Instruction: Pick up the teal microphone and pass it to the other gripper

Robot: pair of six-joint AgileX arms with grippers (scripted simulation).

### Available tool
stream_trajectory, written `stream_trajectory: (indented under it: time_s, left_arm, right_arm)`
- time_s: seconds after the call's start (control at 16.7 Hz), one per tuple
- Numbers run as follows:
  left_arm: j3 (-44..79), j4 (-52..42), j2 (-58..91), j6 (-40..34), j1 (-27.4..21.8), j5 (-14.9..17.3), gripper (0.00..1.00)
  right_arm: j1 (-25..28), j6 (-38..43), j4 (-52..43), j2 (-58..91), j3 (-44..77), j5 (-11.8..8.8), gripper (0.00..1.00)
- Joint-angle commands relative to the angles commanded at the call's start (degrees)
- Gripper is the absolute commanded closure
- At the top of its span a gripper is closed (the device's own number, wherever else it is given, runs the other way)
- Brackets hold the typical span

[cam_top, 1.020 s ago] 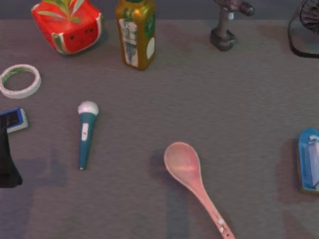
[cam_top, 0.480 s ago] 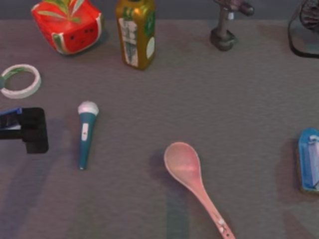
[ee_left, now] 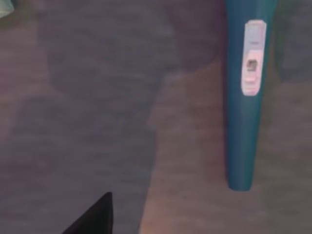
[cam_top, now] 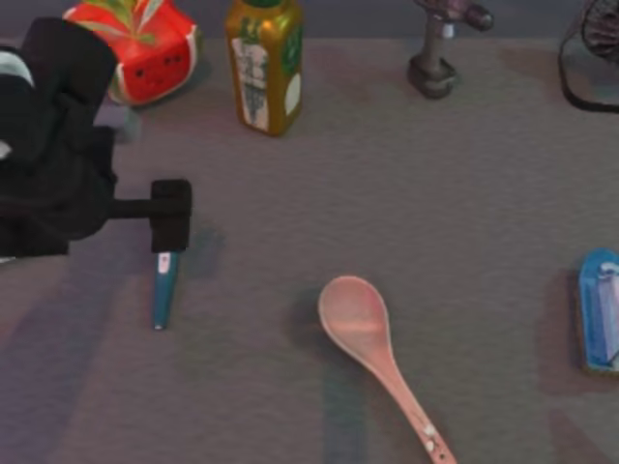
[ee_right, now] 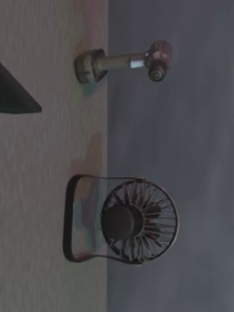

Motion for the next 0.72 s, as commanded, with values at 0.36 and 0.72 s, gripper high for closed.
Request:
stream_trajectory:
  time_s: [0.36, 0.72]
  left_arm:
    - [8.2, -7.3, 12.0, -2.3, -2.5, -0.5, 0.0]
    - [7.9, -7.0, 12.1, -2.2, -2.2, -0.5, 0.0]
  right_arm:
    - [0.0, 0.0, 0.0, 0.0, 0.0, 0.0, 0.0]
    - [0.0, 0.0, 0.0, 0.0, 0.0, 0.0, 0.0]
